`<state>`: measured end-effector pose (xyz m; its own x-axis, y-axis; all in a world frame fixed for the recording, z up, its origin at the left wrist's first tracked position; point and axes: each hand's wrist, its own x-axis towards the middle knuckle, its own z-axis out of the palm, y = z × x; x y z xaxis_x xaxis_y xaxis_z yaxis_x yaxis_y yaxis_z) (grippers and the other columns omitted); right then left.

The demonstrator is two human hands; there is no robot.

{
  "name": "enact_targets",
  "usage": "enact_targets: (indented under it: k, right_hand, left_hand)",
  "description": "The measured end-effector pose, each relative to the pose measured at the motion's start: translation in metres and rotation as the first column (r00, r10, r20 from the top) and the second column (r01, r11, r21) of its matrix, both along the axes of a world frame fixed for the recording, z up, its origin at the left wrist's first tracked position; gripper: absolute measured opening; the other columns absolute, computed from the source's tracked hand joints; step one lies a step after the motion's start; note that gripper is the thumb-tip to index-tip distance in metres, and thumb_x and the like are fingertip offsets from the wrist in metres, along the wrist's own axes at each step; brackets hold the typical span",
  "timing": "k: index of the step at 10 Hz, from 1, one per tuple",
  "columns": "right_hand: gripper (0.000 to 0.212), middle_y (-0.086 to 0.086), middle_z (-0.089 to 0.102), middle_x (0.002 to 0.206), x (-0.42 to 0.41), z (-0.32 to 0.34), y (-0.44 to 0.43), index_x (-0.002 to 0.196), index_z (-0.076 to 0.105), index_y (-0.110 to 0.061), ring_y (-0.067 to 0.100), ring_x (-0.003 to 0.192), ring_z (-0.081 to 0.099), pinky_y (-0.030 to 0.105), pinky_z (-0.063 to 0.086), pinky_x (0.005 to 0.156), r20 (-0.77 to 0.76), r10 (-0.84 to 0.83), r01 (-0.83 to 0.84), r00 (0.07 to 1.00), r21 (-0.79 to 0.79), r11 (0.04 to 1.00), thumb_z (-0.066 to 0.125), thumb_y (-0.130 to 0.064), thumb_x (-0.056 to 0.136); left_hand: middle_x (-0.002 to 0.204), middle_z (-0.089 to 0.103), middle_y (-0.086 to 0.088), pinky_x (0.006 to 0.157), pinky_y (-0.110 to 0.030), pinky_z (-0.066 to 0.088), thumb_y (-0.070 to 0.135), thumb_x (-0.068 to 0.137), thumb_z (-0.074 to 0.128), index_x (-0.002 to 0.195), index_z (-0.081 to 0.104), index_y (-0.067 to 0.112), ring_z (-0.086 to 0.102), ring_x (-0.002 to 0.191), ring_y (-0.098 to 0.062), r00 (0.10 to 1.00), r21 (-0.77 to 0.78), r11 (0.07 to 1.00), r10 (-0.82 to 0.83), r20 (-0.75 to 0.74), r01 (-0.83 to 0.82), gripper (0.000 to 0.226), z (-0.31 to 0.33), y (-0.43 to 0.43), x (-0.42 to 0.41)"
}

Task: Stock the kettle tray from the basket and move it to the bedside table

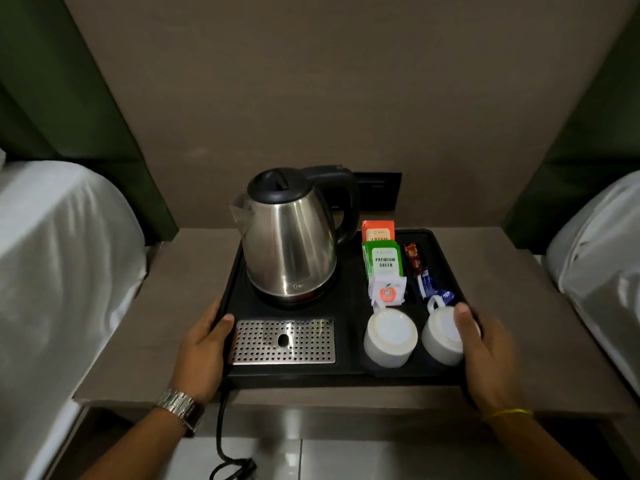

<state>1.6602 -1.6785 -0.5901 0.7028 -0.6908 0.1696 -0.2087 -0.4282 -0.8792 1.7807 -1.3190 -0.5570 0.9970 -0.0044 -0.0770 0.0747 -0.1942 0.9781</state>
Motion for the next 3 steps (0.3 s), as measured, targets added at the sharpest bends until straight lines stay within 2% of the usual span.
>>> enact_targets:
  k: [1,2,3]
  right_hand:
    - [0.066,0.017,0.070,0.123,0.0006,-0.0007,0.0000,0.125,0.070,-0.007,0.037,0.114,0.063,0.053,0.048,0.103,0.002,-0.052,0.052,0.999,-0.091,0.995,0.043,-0.062,0.099]
    - [0.064,0.020,0.071,0.124,0.0049,0.0053,0.0021,0.124,0.072,-0.005,0.039,0.116,0.063,0.051,0.047,0.106,-0.035,-0.131,0.126,0.991,-0.110,0.986,0.044,-0.057,0.100]
    - [0.059,0.024,0.072,0.123,0.0037,0.0072,0.0085,0.122,0.074,0.000,0.043,0.115,0.066,0.047,0.043,0.111,0.026,-0.135,0.137,0.991,-0.174,0.975,0.047,-0.049,0.102]
  left_hand:
    - [0.098,0.072,0.028,0.064,0.000,0.045,0.010,0.102,0.051,0.131,0.055,0.038,0.066,0.083,0.019,1.000,-0.033,0.999,0.013,-0.014,-0.014,0.040,-0.0008,-0.0012,-0.0012]
    - [0.127,0.065,0.014,0.077,0.002,0.041,0.008,0.101,0.053,0.142,0.055,0.028,0.063,0.097,0.014,0.996,-0.033,0.997,0.063,-0.070,-0.066,0.046,0.0074,-0.0041,0.0087]
    - [0.139,0.062,0.002,0.099,-0.011,0.037,0.005,0.100,0.055,0.143,0.057,0.019,0.059,0.114,-0.002,0.993,0.012,0.995,0.099,-0.058,-0.099,0.045,0.0007,-0.0032,0.0064]
